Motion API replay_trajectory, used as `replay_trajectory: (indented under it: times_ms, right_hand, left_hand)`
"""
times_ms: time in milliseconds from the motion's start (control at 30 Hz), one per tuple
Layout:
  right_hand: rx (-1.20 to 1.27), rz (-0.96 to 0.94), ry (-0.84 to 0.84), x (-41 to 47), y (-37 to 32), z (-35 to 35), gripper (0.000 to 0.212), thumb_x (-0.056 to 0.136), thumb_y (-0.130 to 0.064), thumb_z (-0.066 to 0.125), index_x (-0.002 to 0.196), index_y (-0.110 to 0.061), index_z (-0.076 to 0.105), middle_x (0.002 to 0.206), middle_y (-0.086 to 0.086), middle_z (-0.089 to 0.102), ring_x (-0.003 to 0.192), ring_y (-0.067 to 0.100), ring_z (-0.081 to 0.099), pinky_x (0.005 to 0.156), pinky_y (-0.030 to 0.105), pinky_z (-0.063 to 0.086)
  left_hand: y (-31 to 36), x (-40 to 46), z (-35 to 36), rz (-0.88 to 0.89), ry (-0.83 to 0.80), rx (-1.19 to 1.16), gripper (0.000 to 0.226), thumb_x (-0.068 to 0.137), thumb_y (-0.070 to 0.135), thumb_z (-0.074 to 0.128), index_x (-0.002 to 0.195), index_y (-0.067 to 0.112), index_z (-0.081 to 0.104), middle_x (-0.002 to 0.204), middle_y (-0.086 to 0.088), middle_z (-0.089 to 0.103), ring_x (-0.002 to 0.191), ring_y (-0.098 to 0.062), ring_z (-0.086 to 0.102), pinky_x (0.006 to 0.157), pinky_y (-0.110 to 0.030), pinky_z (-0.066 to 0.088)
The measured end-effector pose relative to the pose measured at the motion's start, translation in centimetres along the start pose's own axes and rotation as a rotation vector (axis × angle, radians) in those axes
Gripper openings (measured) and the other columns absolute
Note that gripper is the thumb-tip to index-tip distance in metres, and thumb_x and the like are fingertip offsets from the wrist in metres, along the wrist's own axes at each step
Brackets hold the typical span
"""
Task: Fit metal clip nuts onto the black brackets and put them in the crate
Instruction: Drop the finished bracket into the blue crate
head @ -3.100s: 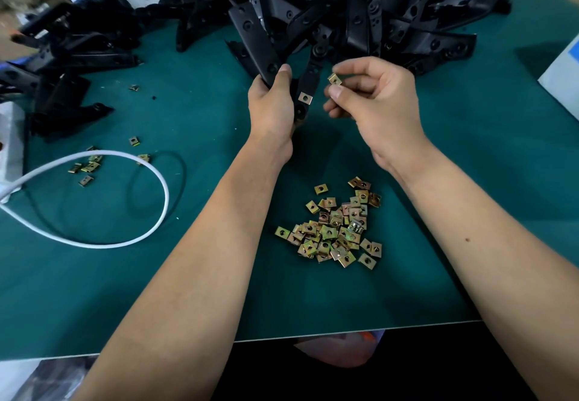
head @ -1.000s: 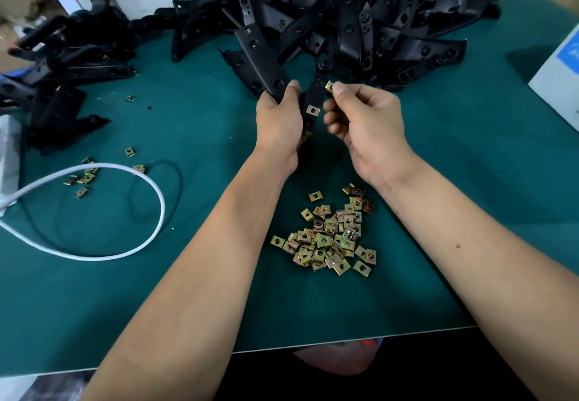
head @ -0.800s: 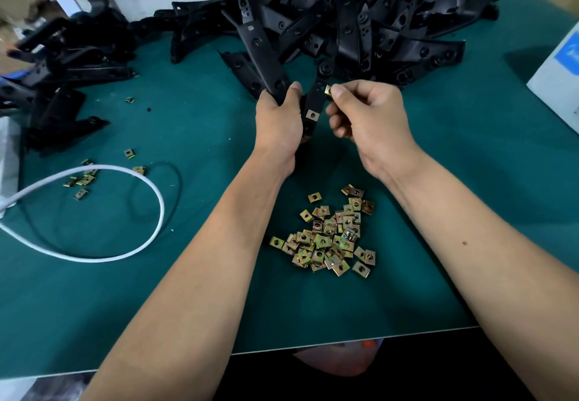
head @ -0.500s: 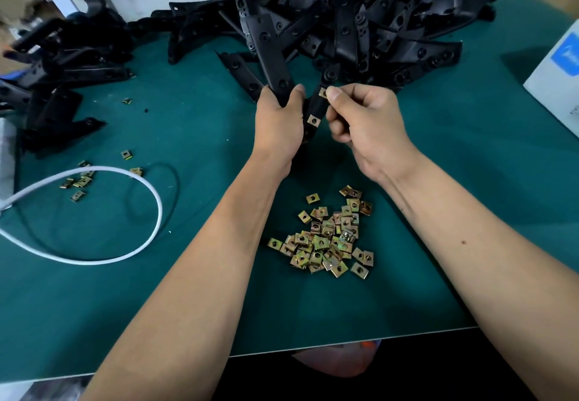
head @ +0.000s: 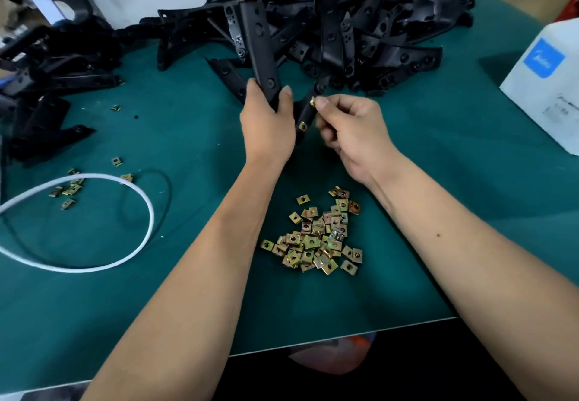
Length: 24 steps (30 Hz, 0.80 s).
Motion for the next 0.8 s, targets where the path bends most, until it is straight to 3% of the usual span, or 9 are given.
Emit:
replay_trajectory:
  times_ms: [100,200,300,400,467,567,667,733,800]
  right_hand:
    - [0.008,0.03,0.083,-0.4,-0.2,-0.2,0.019,0.098,-0.019,0.07,0.08,-0.016,0.074,0.062,-0.006,0.061,0.056,0.009,0.051,0.05,0.022,0.038]
    - [0.034,0.048,0.144,-1.4,-1.4,-2.1,0.022,0.092,-0.037,0.077,0.078,-0.021,0.075,0.069,-0.012,0.065,0.076,0.012,0.061,0.07,0.031,0.046]
    - [0.007,-0.046,0.235,-3.0,-3.9,-5.9,0.039,0.09,-0.037,0.079,0.057,-0.02,0.069,0.061,-0.007,0.057,0.068,0.013,0.054,0.066,0.033,0.043]
    - [0.024,-0.091,0.341,-5.0,-5.9,-11.5,0.058,0.096,-0.029,0.073,0.056,0.006,0.05,0.062,0.01,0.042,0.061,0.029,0.034,0.061,0.041,0.031]
    - [0.107,-0.114,0.438,-6.9,-6.7,-16.6,0.047,0.099,-0.024,0.069,0.066,0.006,0.055,0.066,0.013,0.047,0.066,0.027,0.039,0.065,0.04,0.033]
    - [0.2,-0.168,0.638,-11.3,-7.2,-25.7,0.034,0.102,-0.021,0.064,0.073,-0.003,0.058,0.064,0.01,0.049,0.065,0.022,0.042,0.064,0.035,0.035]
    - [0.462,-0.261,0.713,-16.9,-6.2,-33.8,0.028,0.105,-0.021,0.057,0.078,-0.014,0.055,0.068,0.01,0.056,0.065,0.022,0.054,0.068,0.031,0.043]
    - [0.696,-0.278,0.683,-21.0,-4.1,-38.1,0.017,0.105,-0.02,0.05,0.095,-0.014,0.062,0.086,0.008,0.073,0.083,0.02,0.071,0.078,0.03,0.056]
    - [0.786,-0.234,0.725,-25.1,-0.9,-41.7,0.016,0.101,-0.021,0.049,0.111,-0.013,0.06,0.101,0.007,0.074,0.093,0.019,0.072,0.085,0.031,0.058]
  left_hand:
    - [1.6,-0.8,-0.5,0.13,0.069,0.017,0.018,0.103,0.022,0.058,0.111,0.007,0.055,0.084,0.014,0.058,0.072,0.016,0.055,0.061,-0.003,0.038]
    - [4.2,-2.6,0.7,0.242,0.086,0.003,0.029,0.104,0.025,0.056,0.125,0.004,0.056,0.097,0.015,0.064,0.08,0.019,0.056,0.067,0.0,0.038]
    - [7.9,-5.4,3.6,0.334,0.07,-0.031,0.038,0.106,0.026,0.054,0.134,0.0,0.053,0.098,0.031,0.053,0.085,0.024,0.054,0.07,0.002,0.038]
    - [12.4,-8.9,8.1,0.464,-0.002,-0.02,0.036,0.106,0.029,0.05,0.13,0.003,0.054,0.092,0.017,0.064,0.085,-0.014,0.064,0.073,-0.025,0.048]
    - [15.2,-12.1,12.1,0.567,-0.106,0.038,0.035,0.106,0.031,0.047,0.127,0.003,0.053,0.086,-0.002,0.067,0.078,-0.031,0.061,0.07,-0.043,0.045]
    - [19.0,-17.9,18.2,0.654,-0.319,0.029,0.031,0.105,0.03,0.045,0.123,0.005,0.051,0.086,-0.011,0.067,0.075,-0.039,0.053,0.066,-0.042,0.029]
    - [21.5,-24.7,24.1,0.635,-0.65,-0.101,0.02,0.103,0.022,0.049,0.114,0.006,0.051,0.086,-0.014,0.065,0.082,-0.044,0.057,0.066,-0.043,0.032]
    - [21.7,-30.1,27.9,0.615,-0.88,-0.086,0.012,0.101,0.02,0.054,0.106,0.01,0.05,0.087,-0.017,0.065,0.086,-0.045,0.059,0.068,-0.047,0.039]
    - [20.2,-35.4,30.8,0.57,-1.082,-0.021,0.014,0.102,0.023,0.057,0.099,0.012,0.05,0.091,-0.018,0.067,0.089,-0.044,0.061,0.072,-0.05,0.044]
Point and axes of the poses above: each hand's wrist, its own x-axis towards the middle knuckle, its own z-axis out of the palm, y = z × x, the point moved 6 cm from there along x, towards the middle knuckle
